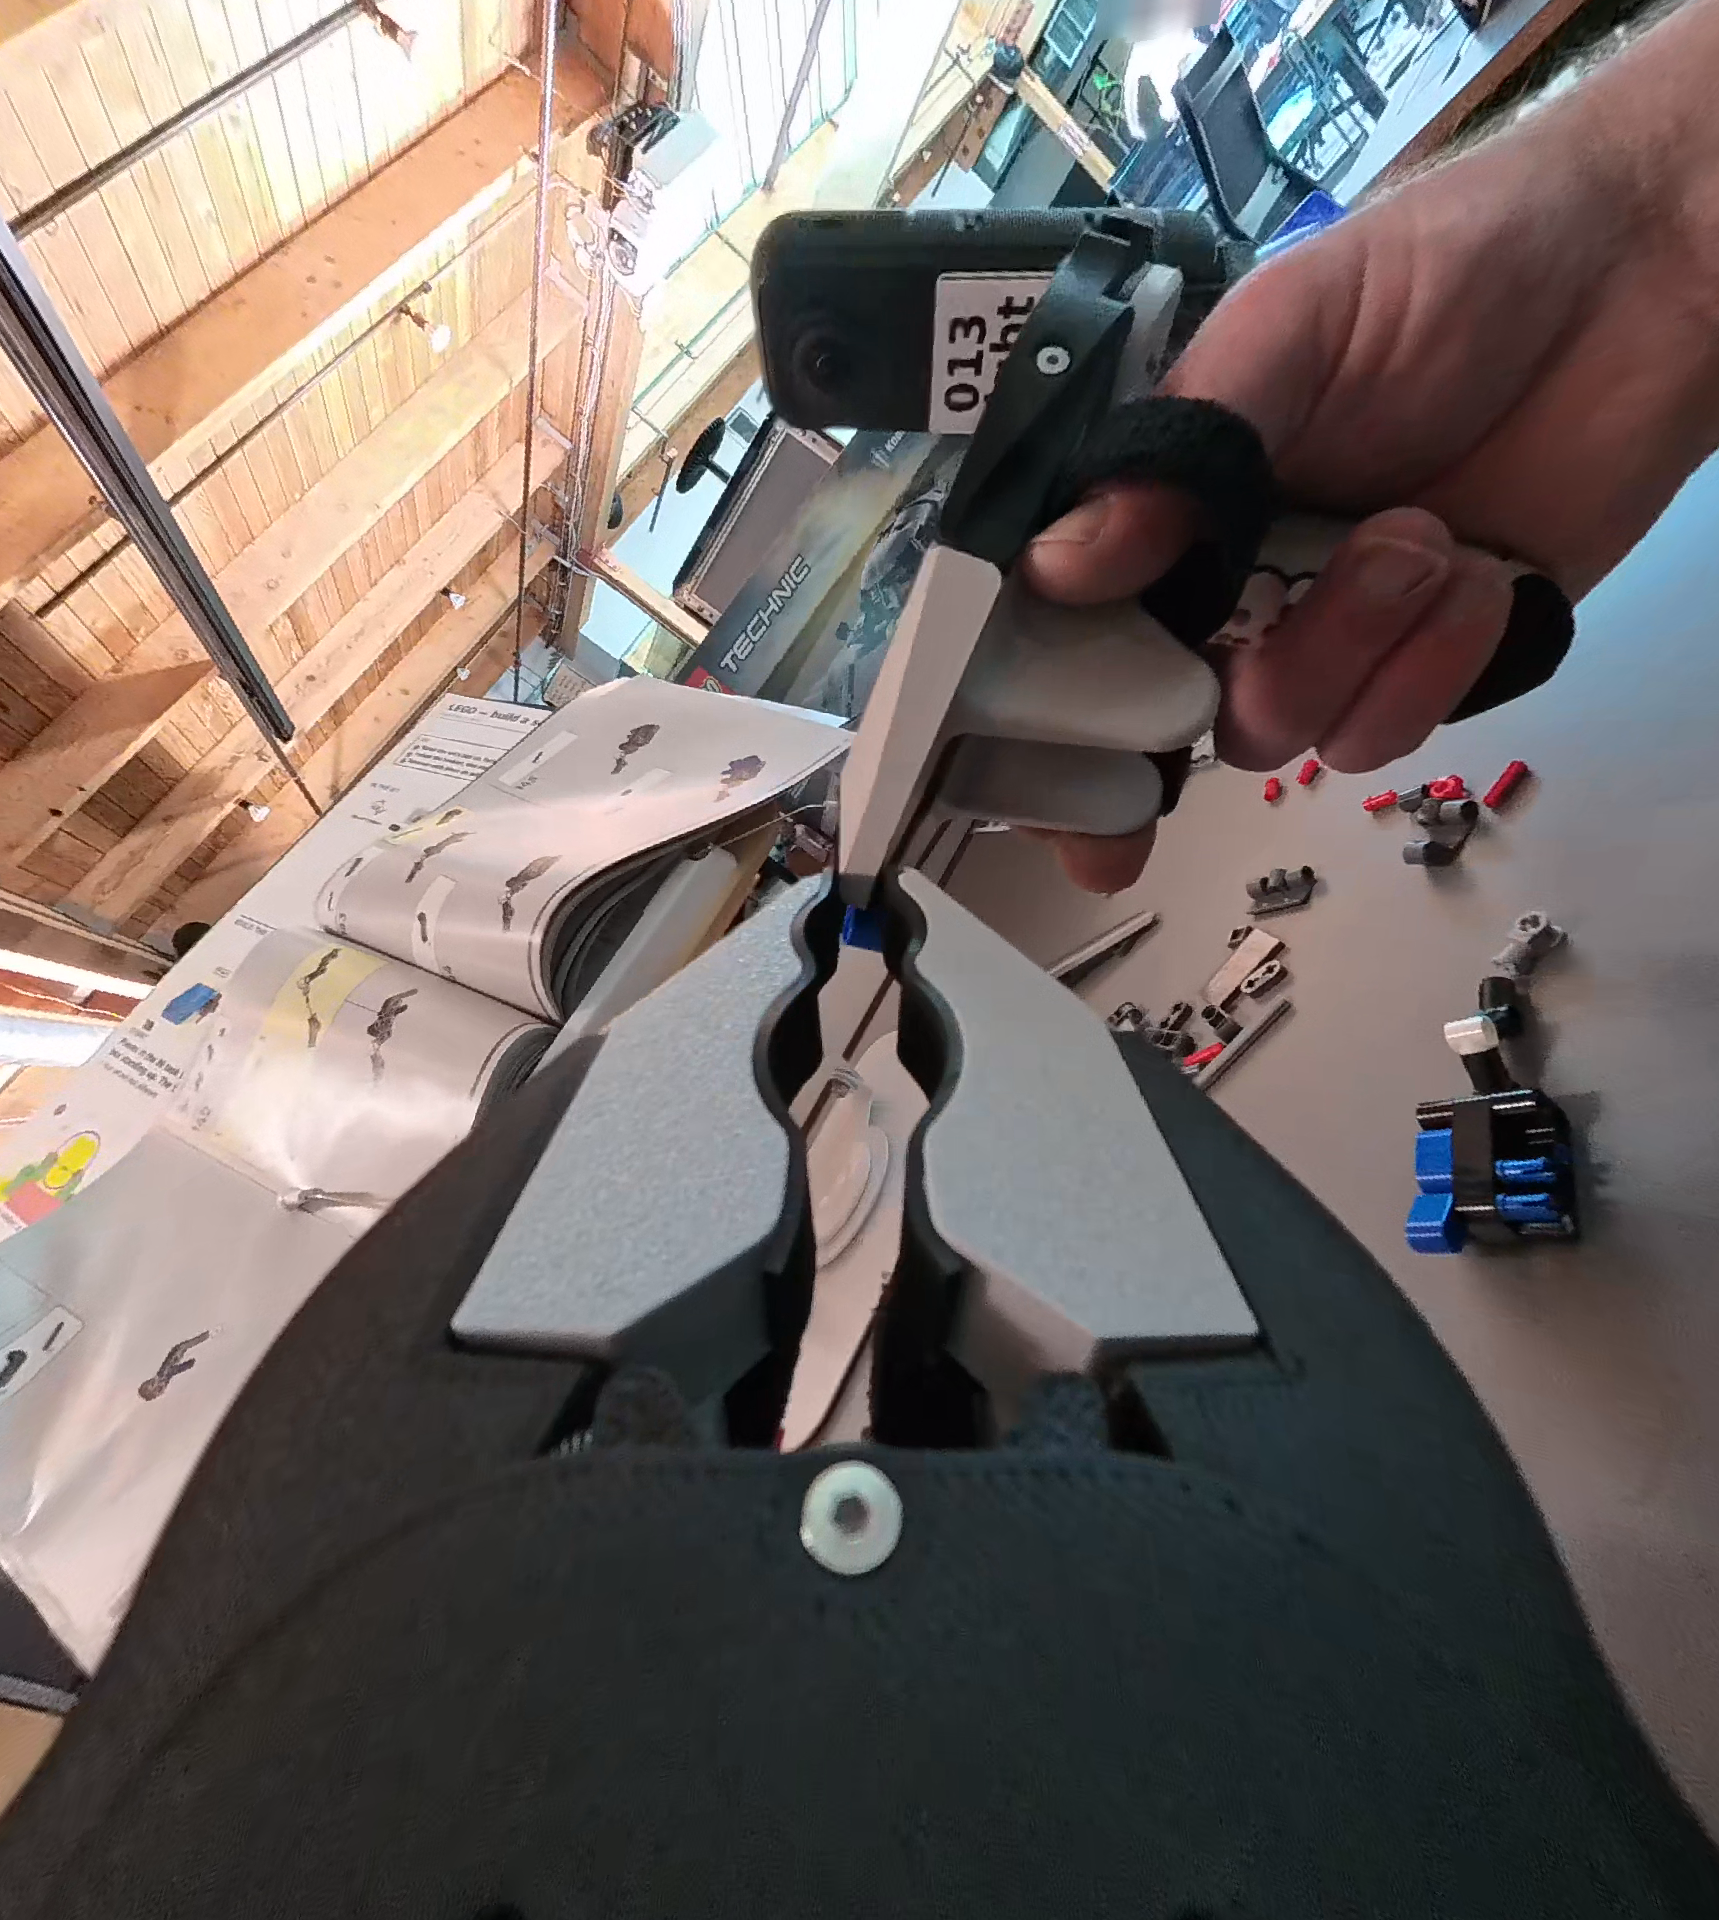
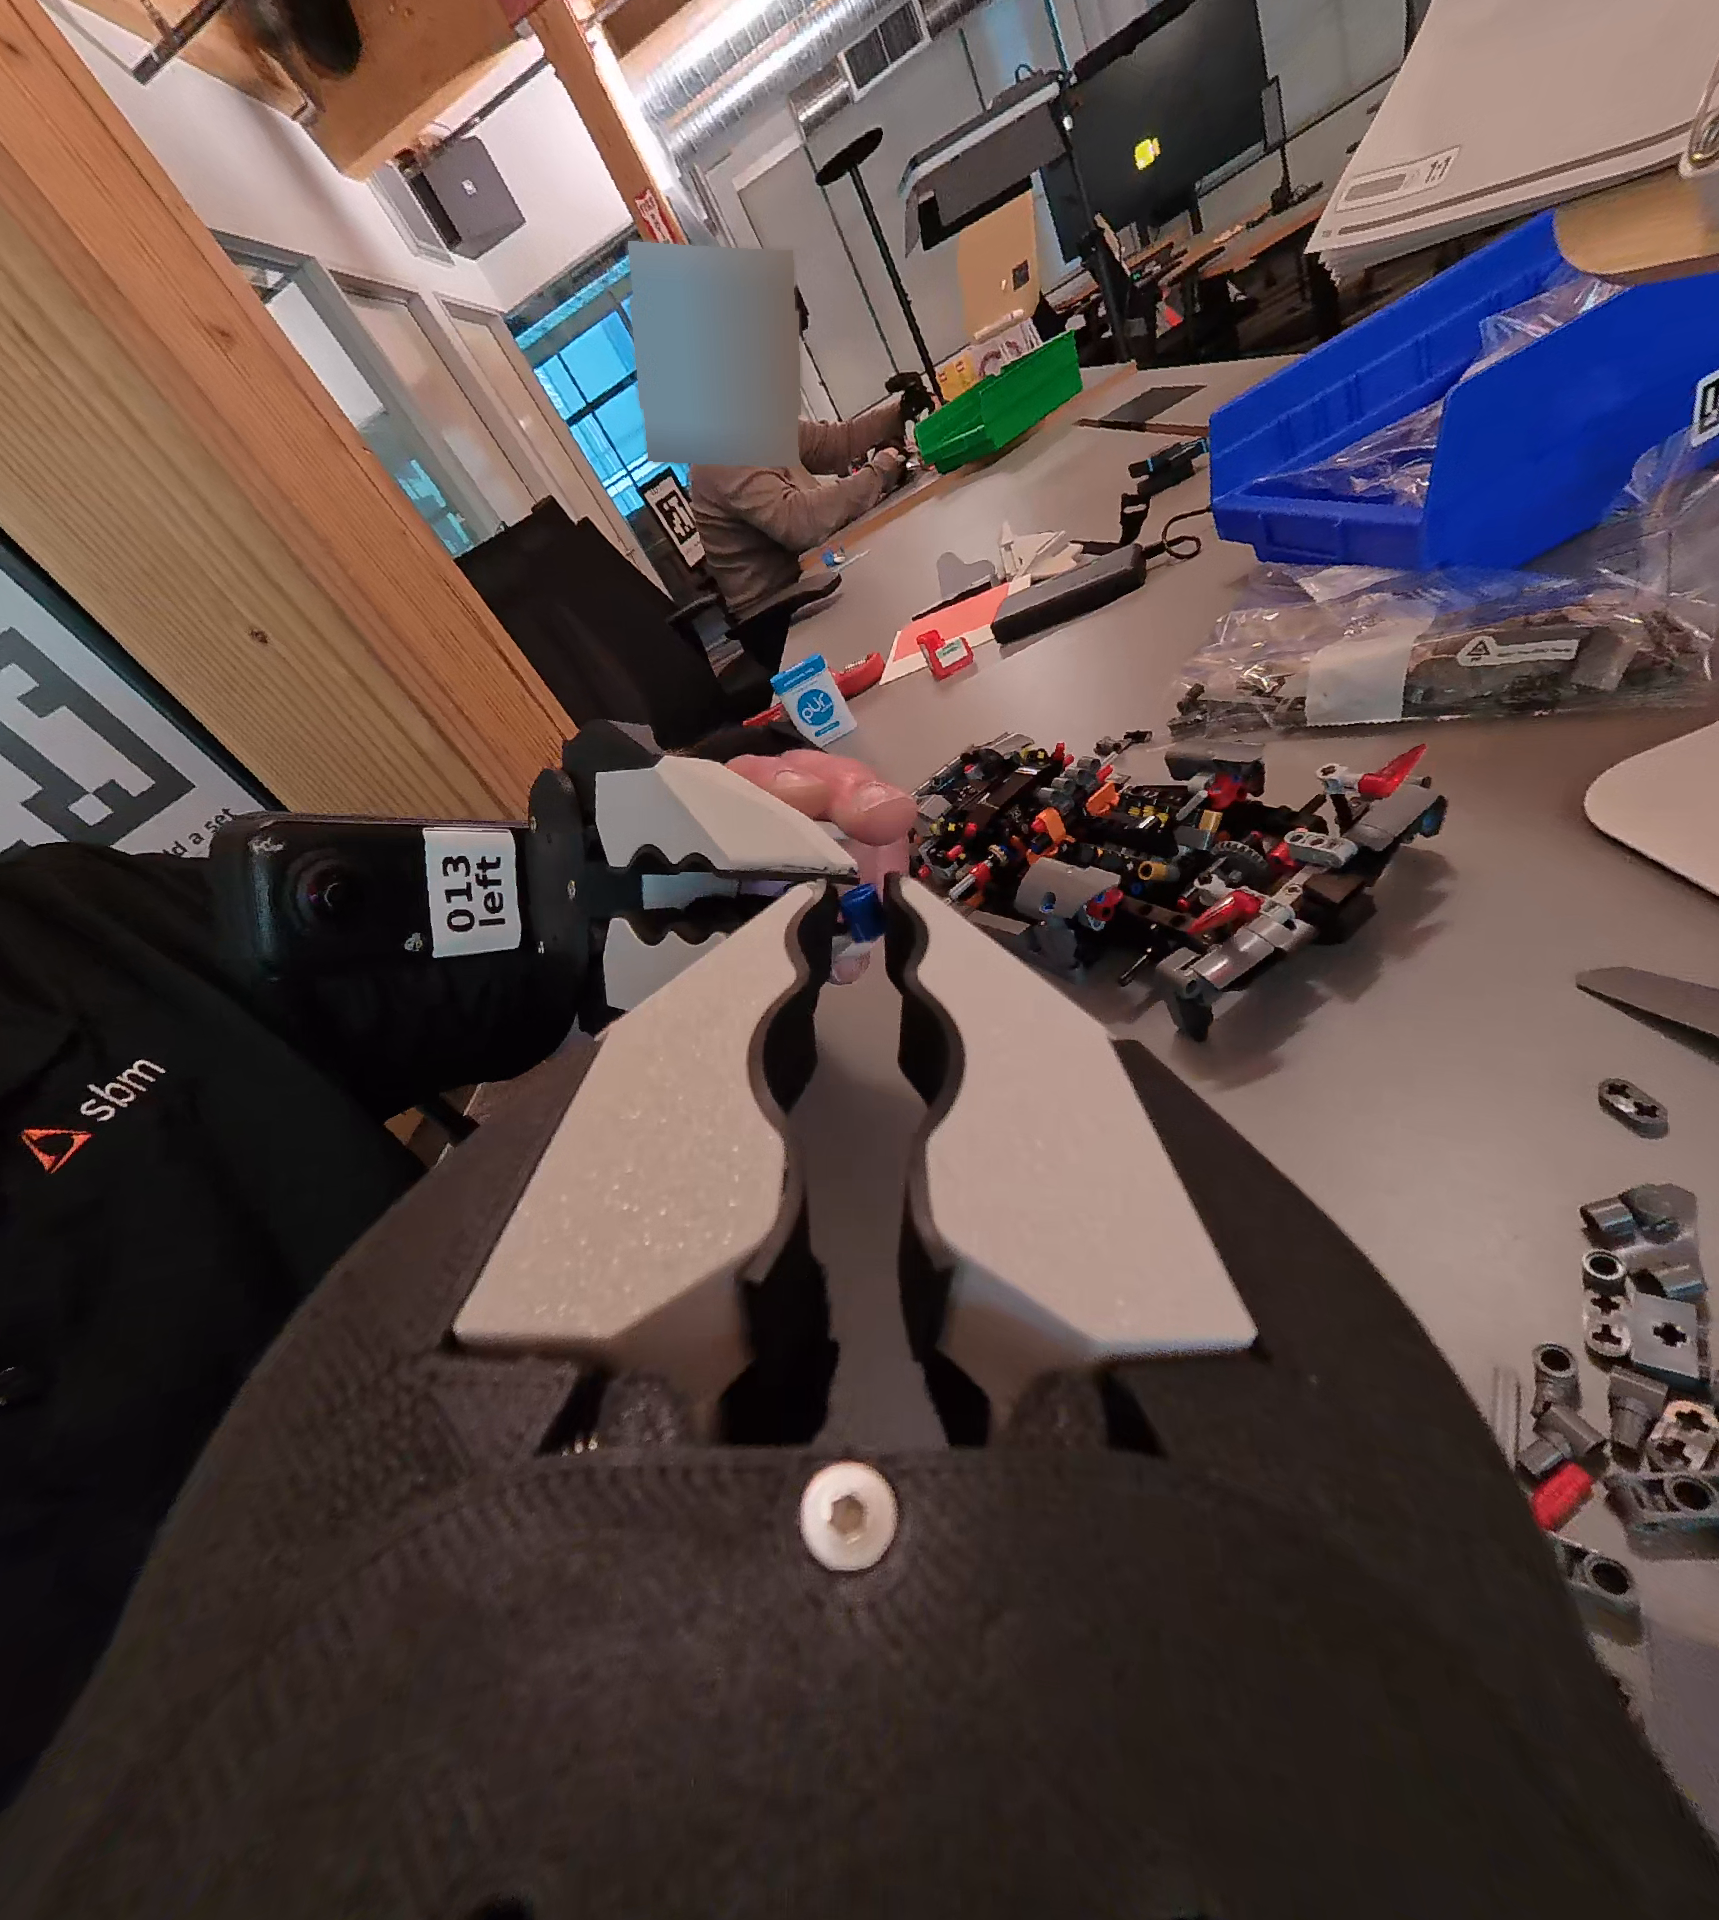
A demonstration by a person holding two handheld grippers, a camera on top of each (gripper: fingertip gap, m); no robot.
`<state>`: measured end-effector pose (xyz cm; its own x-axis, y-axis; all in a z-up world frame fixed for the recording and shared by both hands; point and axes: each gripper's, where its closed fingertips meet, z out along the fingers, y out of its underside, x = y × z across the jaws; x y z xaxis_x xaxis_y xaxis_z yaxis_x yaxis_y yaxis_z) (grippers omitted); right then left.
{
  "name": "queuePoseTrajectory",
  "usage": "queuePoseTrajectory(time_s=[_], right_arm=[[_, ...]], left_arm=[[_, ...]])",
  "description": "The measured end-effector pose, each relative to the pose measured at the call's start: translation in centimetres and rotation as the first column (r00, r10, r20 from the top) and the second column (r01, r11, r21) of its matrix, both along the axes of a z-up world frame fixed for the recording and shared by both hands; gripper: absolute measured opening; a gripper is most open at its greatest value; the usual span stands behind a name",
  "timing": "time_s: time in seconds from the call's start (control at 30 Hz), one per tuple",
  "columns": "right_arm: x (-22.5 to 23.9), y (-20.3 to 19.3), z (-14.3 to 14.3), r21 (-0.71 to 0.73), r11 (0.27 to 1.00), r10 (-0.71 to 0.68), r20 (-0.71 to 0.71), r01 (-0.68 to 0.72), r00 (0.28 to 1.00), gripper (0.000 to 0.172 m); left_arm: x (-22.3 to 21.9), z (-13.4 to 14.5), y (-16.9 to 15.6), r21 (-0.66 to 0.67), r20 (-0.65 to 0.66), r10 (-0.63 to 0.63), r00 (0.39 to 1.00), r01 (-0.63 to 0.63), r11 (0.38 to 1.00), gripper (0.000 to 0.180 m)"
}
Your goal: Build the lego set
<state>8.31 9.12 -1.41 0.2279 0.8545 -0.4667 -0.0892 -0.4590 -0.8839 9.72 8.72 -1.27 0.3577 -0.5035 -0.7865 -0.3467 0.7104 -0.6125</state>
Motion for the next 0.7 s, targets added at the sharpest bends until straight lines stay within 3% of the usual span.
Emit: queuePoseTrajectory(time_s=[0.3,0.57,0.7], right_arm=[[0.9,0.3,0.2,0.005,1.000,-0.020,-0.028,0.020,0.999,0.005],[0.7,-0.2,0.2,-0.009,1.000,0.013,-0.028,-0.013,1.000,0.005],[0.6,-0.3,0.0,-0.021,0.999,0.023,-0.031,-0.024,0.999,0.005]], left_arm=[[-0.1,0.3,0.3,0.004,0.022,-0.008,1.000,0.008,1.000,0.009],[0.2,-0.8,0.5,0.027,-0.043,0.001,0.999,0.000,1.000,0.012],[0.2,-0.7,0.4,0.053,-0.045,0.002,0.999,0.001,0.999,0.006]])
